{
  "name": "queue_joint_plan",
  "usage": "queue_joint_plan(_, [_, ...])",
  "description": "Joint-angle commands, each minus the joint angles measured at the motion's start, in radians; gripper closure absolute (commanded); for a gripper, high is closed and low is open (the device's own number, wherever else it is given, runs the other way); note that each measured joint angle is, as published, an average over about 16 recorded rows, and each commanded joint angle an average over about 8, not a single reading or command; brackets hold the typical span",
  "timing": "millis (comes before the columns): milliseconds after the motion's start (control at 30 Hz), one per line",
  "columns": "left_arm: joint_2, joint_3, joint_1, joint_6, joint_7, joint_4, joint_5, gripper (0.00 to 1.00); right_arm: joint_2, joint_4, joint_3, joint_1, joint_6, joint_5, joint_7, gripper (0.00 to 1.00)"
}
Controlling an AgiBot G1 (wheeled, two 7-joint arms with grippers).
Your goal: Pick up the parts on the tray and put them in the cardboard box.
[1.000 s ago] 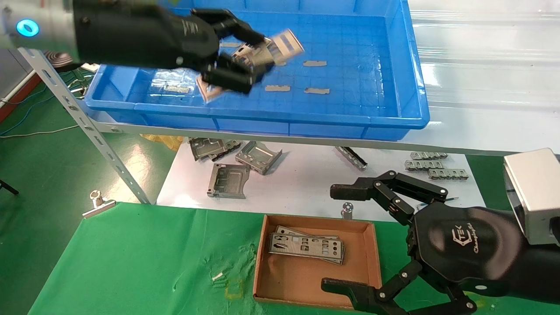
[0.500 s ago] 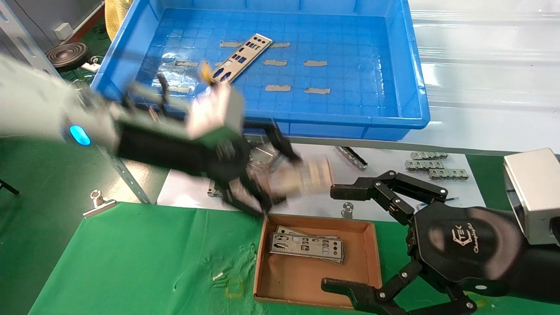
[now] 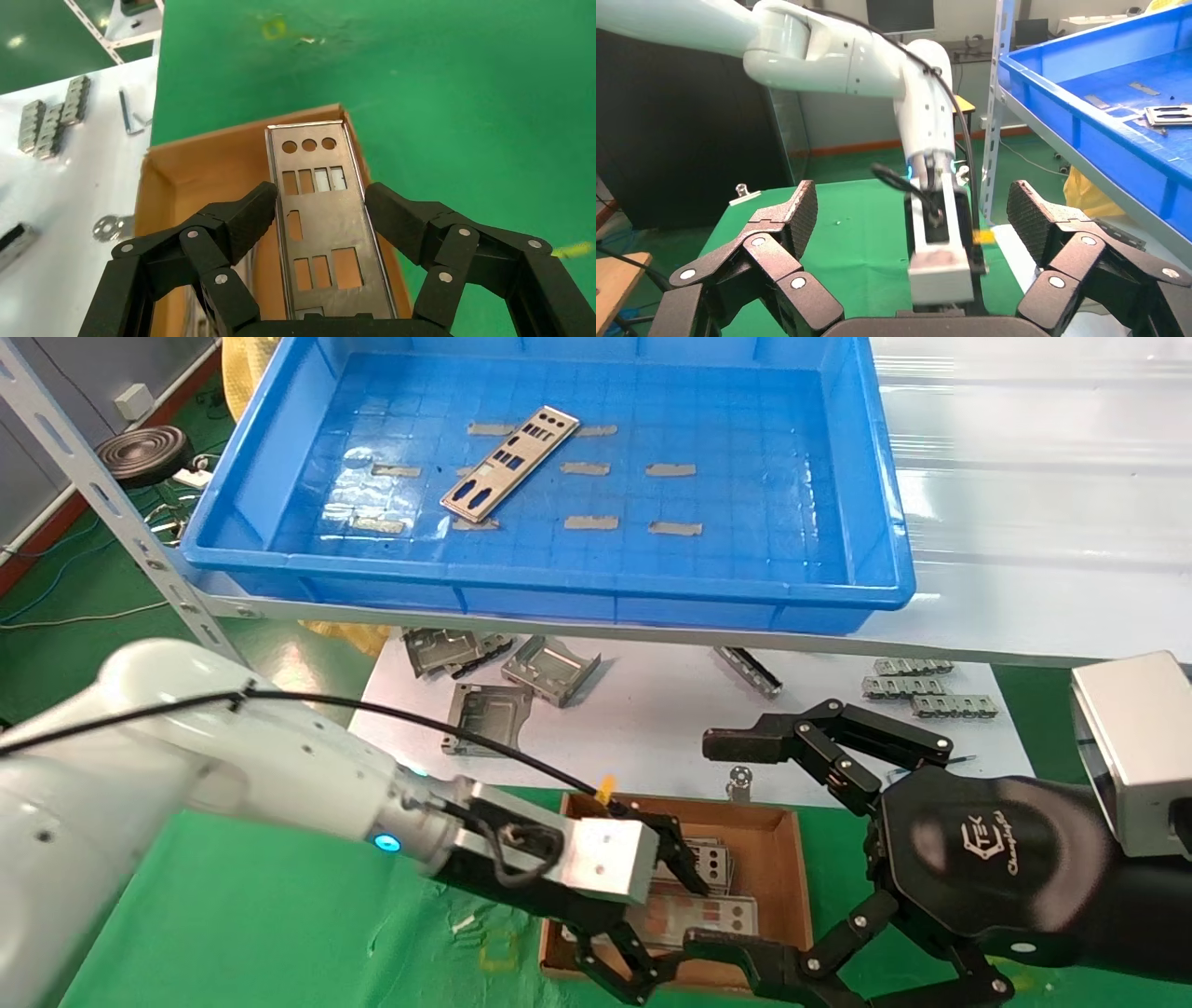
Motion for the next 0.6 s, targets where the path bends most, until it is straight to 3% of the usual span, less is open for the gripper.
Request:
queue_joint_plan(33, [0.027, 0.002, 0.018, -0.014, 0.033, 0.044, 0.0, 0.93, 0.0, 0.0, 0.0, 0.0, 0.0, 0.0, 0.0, 0.0])
queue_joint_plan(267, [0.035, 0.043, 0.056, -0.152, 0.103, 0.02, -0.002, 0.06, 0.0, 0.0, 0.0, 0.0, 0.0, 0.0, 0.0, 0.0])
queue_joint_plan(300, [0.035, 0.047, 0.059, -0.167, 0.111, 0.015, -0.006, 0.0, 0.0, 0.0, 0.0, 0.0, 0.0, 0.0, 0.0, 0.0])
queue_joint_plan(600, [0.037, 0.091, 0.061, -0.259, 0.147, -0.005, -0.048, 0.0, 0.0, 0.0, 0.0, 0.0, 0.0, 0.0, 0.0, 0.0])
